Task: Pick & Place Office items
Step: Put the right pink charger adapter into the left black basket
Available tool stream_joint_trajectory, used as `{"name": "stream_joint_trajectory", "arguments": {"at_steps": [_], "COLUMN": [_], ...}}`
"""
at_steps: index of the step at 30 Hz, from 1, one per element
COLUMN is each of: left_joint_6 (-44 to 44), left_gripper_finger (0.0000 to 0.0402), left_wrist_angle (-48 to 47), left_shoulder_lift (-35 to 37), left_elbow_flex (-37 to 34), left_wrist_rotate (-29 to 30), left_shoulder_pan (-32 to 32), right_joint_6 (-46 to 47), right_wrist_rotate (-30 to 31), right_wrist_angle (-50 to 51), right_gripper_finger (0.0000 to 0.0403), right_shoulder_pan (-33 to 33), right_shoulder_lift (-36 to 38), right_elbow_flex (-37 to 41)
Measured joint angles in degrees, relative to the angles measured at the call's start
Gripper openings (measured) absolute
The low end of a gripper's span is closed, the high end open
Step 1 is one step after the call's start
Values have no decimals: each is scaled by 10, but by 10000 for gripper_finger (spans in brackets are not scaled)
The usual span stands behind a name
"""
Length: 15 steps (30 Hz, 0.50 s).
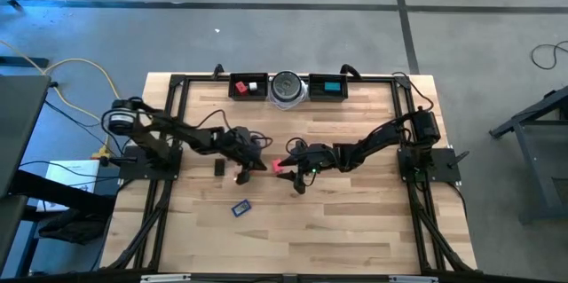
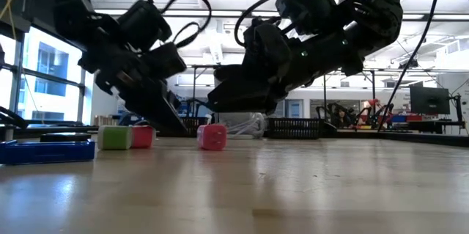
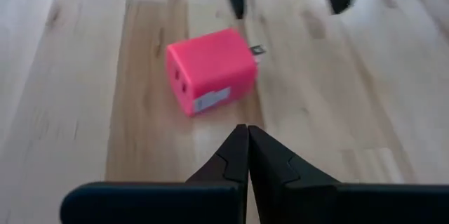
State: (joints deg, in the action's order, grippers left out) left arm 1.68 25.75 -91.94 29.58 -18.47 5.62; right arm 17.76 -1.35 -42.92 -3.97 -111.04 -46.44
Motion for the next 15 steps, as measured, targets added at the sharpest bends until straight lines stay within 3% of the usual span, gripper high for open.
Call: {"name": "stream_joint_trajectory", "arguments": {"at_steps": [15], "left_joint_6": [-14], "left_gripper_finger": [0], "left_wrist_angle": [0], "left_shoulder_lift": [-68], "left_elbow_flex": [74], "left_wrist_rotate": [2], "left_shoulder_pan": [1], "right_joint_6": [2], "right_wrist_rotate": [56], "right_wrist_angle": [63], "right_gripper_finger": [191], "right_shoulder_pan": [0], "right_shoulder_lift": [0], "right_elbow_flex": [0]}}
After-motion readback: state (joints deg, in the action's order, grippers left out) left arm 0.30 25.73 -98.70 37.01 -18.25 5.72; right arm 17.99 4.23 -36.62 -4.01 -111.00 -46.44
